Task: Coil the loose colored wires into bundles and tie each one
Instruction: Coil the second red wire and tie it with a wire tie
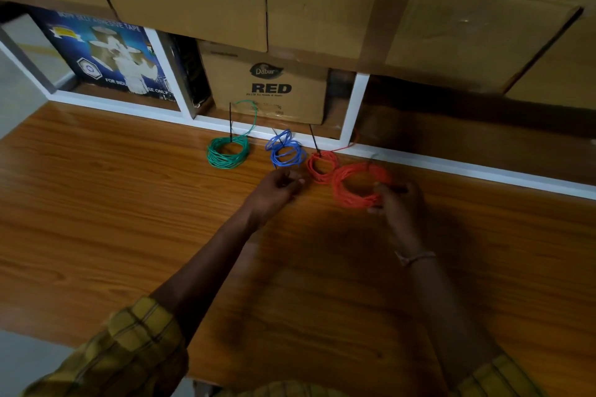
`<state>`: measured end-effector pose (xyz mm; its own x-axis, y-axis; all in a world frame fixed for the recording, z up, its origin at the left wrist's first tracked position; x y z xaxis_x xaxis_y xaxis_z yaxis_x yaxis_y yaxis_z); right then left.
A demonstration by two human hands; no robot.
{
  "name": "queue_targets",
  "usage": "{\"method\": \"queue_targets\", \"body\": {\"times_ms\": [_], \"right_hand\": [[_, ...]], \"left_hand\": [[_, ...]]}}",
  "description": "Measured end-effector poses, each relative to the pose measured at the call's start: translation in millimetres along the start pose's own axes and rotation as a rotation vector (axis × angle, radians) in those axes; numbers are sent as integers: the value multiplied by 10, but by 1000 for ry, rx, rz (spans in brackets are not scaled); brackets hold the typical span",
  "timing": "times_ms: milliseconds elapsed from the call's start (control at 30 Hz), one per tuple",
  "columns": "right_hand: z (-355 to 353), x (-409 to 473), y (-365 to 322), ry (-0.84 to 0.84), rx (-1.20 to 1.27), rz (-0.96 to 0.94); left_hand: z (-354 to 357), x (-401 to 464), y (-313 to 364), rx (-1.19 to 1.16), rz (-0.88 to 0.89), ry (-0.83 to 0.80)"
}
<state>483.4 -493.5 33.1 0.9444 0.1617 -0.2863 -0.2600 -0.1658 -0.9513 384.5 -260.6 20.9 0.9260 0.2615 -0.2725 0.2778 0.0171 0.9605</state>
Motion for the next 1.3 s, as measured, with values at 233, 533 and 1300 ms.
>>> {"method": "queue_targets", "body": {"times_ms": [233, 533, 1300], "right_hand": [[228, 582, 141, -36, 73, 220], [297, 538, 207, 1, -1029, -527], [1257, 486, 404, -299, -1359, -470]], "left_hand": [[-324, 169, -163, 483, 119, 112], [-323, 597, 44, 1070, 406, 311], [-891, 393, -380, 1361, 215, 77]]}}
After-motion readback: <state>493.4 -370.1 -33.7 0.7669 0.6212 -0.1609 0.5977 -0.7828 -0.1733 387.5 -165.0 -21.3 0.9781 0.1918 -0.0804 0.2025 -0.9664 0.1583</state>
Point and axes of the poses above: each hand's wrist, its own x-axis towards the middle knuckle, its own z-axis out of the palm, y = z × x, the point moved 3 cm from there along x, towards the middle knuckle, and after that the axes turned 7 degrees about -y, right-handed, at the moved point
